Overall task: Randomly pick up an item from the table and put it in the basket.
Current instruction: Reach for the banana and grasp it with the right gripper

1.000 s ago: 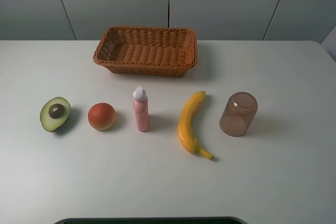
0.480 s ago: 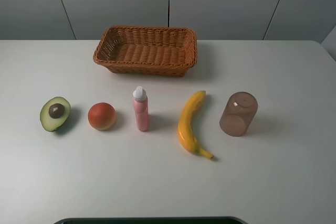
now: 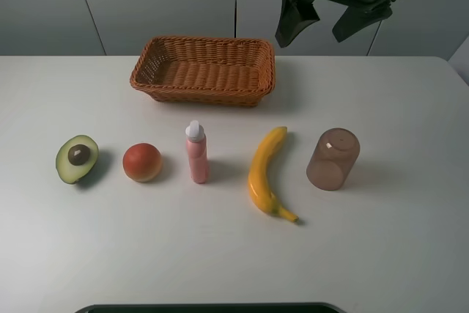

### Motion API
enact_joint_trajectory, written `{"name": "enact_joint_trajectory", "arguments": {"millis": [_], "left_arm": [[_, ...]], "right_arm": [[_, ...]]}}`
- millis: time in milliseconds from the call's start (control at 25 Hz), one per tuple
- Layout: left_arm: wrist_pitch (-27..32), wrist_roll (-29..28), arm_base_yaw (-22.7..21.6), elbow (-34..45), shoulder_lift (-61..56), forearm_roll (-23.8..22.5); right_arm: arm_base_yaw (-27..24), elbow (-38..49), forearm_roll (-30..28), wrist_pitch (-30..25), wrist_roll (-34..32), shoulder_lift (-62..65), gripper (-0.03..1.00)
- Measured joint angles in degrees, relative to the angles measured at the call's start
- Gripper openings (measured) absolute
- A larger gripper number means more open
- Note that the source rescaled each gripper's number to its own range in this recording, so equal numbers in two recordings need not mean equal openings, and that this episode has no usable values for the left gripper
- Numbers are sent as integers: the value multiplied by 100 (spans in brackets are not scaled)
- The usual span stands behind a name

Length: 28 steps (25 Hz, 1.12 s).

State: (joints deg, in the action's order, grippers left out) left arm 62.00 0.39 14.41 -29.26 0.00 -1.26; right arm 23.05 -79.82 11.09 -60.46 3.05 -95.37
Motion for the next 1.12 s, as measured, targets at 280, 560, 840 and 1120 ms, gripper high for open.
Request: {"name": "enact_joint_trajectory", "arguments": {"millis": [280,560,840,1120], "left_arm": [[0,0,0,0,0,0],[0,0,0,0,0,0],[0,0,0,0,0,0],[0,-39,0,0,0,0]], "right_arm": [[563,354,-145,286,-506,-614,100],[758,552,11,615,-663,-1160,100],[758,578,153,997,-676,-1735,100],[758,578,45,1230,-926,-2219,100]]}}
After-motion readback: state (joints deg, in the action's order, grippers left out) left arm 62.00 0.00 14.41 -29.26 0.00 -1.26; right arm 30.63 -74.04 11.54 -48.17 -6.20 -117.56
